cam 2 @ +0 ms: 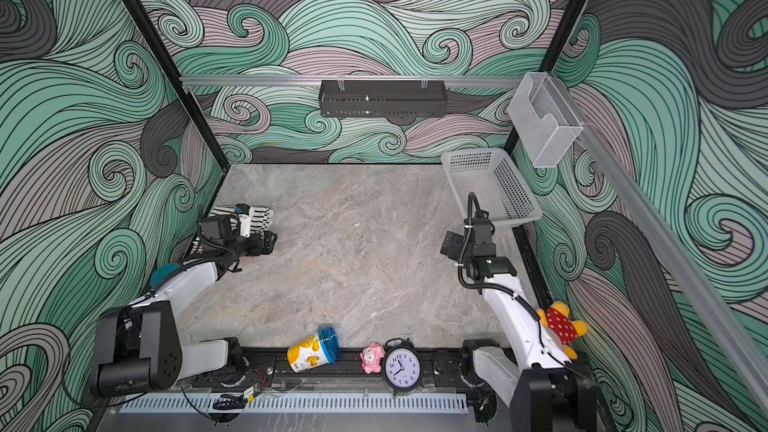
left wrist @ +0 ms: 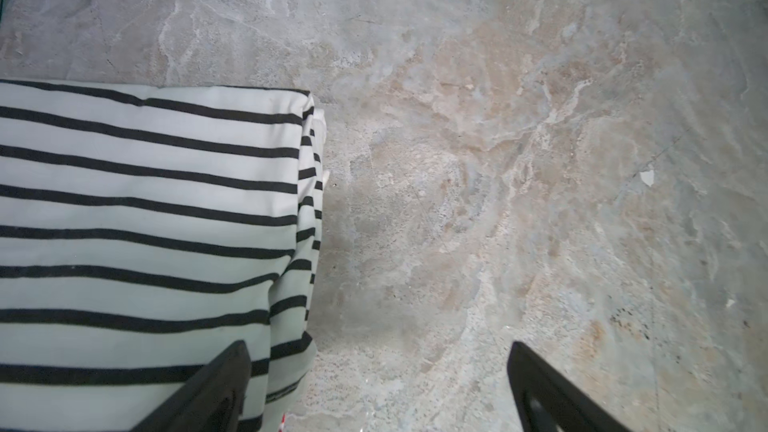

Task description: Fold and stack the tank tops

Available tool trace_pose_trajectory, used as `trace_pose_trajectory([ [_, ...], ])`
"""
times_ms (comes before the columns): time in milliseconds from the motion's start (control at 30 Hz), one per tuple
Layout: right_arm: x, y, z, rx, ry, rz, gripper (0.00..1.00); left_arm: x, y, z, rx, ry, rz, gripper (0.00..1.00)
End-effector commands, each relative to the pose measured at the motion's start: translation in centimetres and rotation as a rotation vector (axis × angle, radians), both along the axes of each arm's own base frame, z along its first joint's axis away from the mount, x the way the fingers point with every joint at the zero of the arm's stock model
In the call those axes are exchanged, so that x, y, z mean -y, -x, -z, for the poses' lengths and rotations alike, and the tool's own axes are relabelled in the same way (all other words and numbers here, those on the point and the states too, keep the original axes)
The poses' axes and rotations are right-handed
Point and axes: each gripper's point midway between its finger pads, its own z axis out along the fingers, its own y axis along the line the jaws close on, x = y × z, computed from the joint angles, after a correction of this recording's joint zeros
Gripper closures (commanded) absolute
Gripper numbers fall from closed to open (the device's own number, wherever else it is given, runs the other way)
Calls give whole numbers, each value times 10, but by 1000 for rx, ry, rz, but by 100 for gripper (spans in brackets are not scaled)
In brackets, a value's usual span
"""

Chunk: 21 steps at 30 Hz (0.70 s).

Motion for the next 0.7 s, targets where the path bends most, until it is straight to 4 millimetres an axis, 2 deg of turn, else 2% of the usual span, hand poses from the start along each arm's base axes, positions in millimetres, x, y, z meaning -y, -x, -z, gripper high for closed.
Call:
trace_pose_trajectory([
  [0,14,-19,-21,177,69,49,3,-4,-19,-6,103,-38,-3,1],
  [100,18,-24,-6,199,118,45,3,-5,-26,-7,122,-32,-14,1],
  [167,21,-29,-6,180,126,43,4,-5,-31,-12,177,-36,-13,1],
  [300,19,-39,-7,250,167,6,4,-3,-38,-18,232,-30,-8,1],
  [433,13,-51,6,267,201,-52,4,7,-43,-1,251,-45,27,1],
  [533,6,-60,16,304,202,-98,5,3,-45,0,230,-45,-3,1],
  [667,-2,-70,13,347,195,-142,6,4,-40,5,266,-49,-1,1],
])
